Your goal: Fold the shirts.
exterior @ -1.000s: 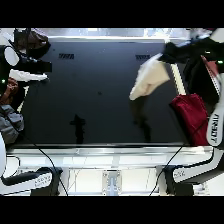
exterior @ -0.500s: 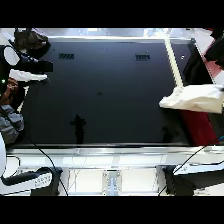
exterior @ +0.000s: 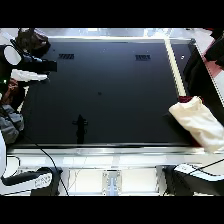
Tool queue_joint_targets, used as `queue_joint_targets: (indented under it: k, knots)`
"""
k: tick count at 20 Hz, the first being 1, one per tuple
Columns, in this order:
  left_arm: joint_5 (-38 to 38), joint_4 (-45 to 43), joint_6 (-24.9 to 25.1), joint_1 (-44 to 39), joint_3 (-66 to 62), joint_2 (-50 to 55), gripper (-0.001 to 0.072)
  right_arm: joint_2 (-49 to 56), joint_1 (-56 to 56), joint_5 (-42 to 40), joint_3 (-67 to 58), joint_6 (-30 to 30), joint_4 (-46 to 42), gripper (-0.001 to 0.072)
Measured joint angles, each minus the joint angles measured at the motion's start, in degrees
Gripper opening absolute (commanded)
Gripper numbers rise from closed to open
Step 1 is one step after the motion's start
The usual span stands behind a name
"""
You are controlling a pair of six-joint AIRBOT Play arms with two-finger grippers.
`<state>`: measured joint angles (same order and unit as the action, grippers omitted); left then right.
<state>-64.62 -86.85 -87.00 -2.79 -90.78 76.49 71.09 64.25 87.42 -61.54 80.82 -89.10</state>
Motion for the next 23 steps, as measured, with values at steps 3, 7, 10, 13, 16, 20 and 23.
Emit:
queue_joint_targets:
  k: [3,7,10,13,16,20,23]
  knots:
    - [0.0,0.3,0.0,-0.3,0.0,0.0,0.0013,-3.4,3.1,-4.9,10.3,-1.6,0.0,0.0278]
    - [0.0,0.5,0.0,-0.4,0.0,0.0,0.0014,-10.2,4.4,-6.3,9.6,-2.6,13.3,0.0273]
    - [0.0,0.5,0.0,-0.4,0.0,0.0,0.0014,-16.9,2.1,-9.5,7.1,-8.1,35.4,0.0272]
    - [0.0,0.6,0.0,-0.4,0.0,0.0,0.0013,-22.3,-6.8,-14.7,6.1,-15.2,51.6,0.0272]
    - [0.0,0.6,0.0,-0.4,0.0,0.0,0.0013,-24.1,-20.9,-18.9,5.7,-20.5,58.2,0.0272]
    - [0.0,0.6,0.0,-0.4,0.0,0.0,0.0013,-22.9,-42.1,-24.8,5.5,-23.5,57.0,0.0272]
    - [0.0,0.6,0.0,-0.4,0.0,0.0,0.0014,-21.0,-55.5,-28.5,5.5,-24.3,52.9,0.0272]
